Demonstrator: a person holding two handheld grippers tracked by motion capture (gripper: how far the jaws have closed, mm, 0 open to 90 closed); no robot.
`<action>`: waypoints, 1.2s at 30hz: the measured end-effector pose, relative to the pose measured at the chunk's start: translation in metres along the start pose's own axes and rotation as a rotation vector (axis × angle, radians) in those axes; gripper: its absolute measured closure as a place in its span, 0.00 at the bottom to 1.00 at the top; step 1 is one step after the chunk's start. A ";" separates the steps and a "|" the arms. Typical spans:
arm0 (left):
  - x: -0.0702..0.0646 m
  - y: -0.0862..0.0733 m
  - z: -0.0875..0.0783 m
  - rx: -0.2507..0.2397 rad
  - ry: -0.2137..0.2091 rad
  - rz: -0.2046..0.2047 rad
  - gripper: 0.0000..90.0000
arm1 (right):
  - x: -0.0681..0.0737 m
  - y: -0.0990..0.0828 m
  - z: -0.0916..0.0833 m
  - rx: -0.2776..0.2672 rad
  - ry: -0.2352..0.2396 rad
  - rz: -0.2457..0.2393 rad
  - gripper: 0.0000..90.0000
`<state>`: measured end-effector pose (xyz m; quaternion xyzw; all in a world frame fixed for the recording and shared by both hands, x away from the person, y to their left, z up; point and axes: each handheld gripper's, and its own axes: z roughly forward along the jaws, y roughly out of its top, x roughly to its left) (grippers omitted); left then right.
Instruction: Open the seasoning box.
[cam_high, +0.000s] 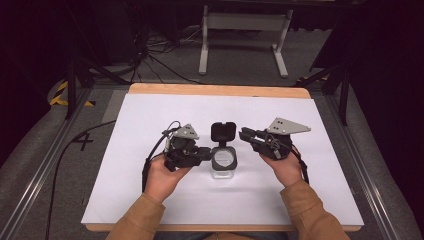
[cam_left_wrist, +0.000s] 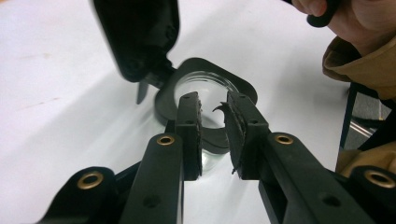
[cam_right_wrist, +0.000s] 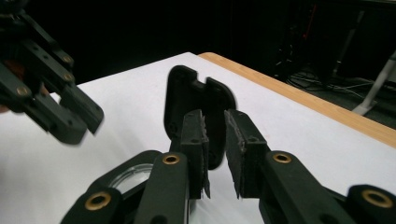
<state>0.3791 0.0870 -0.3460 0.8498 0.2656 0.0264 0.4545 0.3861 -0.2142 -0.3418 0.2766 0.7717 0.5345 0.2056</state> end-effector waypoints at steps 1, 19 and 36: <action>0.001 0.000 -0.004 -0.009 0.006 -0.005 0.83 | -0.002 0.000 -0.003 0.002 -0.001 0.001 0.86; 0.055 -0.017 -0.035 -0.002 0.182 -0.035 0.68 | -0.051 -0.017 -0.053 0.039 -0.143 0.117 0.82; 0.105 -0.054 -0.031 0.070 0.250 -0.169 0.64 | -0.093 -0.054 -0.062 0.155 -0.240 0.207 0.75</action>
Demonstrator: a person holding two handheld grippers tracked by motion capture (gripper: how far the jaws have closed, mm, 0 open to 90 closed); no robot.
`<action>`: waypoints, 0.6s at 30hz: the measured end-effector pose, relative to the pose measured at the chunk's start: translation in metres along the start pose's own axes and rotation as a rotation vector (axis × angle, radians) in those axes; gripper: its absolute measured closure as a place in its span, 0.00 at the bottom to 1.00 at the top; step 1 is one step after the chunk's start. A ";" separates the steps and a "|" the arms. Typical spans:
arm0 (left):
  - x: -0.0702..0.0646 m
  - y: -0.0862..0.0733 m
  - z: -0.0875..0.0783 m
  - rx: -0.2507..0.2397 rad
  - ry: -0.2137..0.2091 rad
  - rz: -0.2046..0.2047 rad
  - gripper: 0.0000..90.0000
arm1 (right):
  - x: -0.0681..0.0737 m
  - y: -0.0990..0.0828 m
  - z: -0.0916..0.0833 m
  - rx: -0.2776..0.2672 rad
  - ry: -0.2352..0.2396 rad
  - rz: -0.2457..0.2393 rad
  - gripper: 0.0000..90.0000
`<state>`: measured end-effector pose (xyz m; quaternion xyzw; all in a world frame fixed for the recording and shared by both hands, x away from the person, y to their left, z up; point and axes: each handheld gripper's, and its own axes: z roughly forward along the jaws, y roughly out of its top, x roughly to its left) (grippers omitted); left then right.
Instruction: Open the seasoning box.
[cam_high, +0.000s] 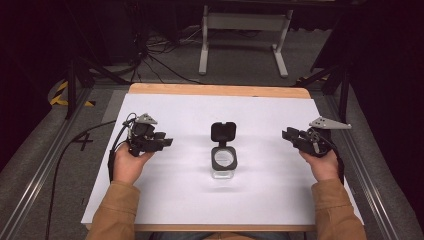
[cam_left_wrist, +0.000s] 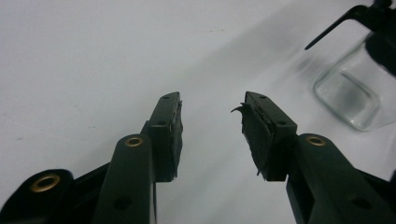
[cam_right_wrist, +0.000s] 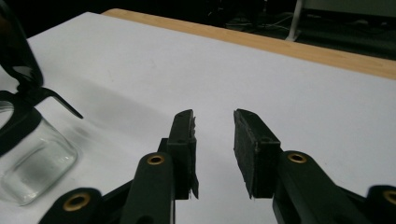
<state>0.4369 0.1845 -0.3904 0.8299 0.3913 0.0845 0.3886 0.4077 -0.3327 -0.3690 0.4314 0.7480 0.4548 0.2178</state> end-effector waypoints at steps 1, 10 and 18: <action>0.001 -0.001 0.002 0.007 0.009 -0.006 0.64 | -0.002 -0.002 0.002 0.006 -0.001 0.005 0.75; 0.002 -0.006 0.019 0.120 0.043 0.011 0.63 | -0.010 -0.017 0.020 0.111 -0.030 -0.011 0.69; 0.001 -0.011 0.035 0.223 0.002 0.004 0.63 | -0.013 -0.029 0.036 0.227 -0.051 -0.009 0.68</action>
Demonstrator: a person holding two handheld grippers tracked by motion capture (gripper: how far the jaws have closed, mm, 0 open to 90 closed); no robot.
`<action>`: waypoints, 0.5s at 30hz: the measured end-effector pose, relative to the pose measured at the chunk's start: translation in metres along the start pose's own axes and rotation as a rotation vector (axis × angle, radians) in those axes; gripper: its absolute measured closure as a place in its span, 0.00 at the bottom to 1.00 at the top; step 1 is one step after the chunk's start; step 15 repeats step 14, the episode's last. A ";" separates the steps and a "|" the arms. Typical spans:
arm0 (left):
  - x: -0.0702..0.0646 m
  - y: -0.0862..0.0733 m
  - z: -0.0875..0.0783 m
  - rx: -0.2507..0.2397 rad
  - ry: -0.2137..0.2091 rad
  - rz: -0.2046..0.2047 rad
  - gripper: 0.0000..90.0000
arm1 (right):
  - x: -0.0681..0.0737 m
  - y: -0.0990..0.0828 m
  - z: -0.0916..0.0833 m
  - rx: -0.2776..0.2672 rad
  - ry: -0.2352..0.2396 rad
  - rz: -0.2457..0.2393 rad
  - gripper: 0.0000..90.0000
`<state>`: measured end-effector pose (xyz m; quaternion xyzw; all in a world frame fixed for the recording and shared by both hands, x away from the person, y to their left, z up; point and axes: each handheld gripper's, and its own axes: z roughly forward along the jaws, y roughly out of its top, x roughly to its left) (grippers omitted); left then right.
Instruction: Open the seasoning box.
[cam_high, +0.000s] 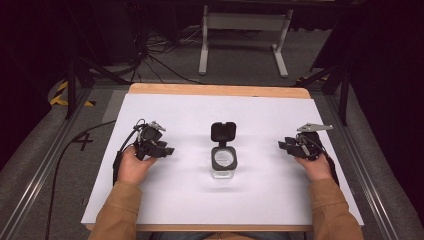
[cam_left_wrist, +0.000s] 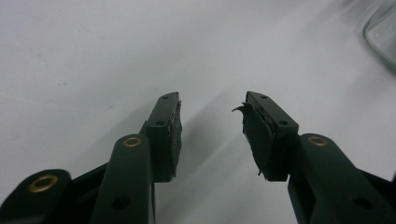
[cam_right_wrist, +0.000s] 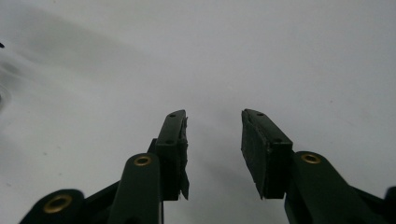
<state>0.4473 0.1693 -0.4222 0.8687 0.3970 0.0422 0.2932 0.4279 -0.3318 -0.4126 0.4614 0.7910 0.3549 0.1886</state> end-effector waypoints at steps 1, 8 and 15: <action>0.000 0.000 0.002 0.003 0.005 0.004 0.63 | 0.000 -0.001 0.002 0.016 -0.003 0.001 0.68; -0.001 0.000 0.003 0.018 -0.012 0.001 0.62 | 0.002 -0.005 0.014 0.108 0.018 0.003 0.65; -0.002 0.001 0.002 0.006 -0.020 -0.003 0.60 | 0.003 -0.003 0.011 0.081 0.020 0.001 0.64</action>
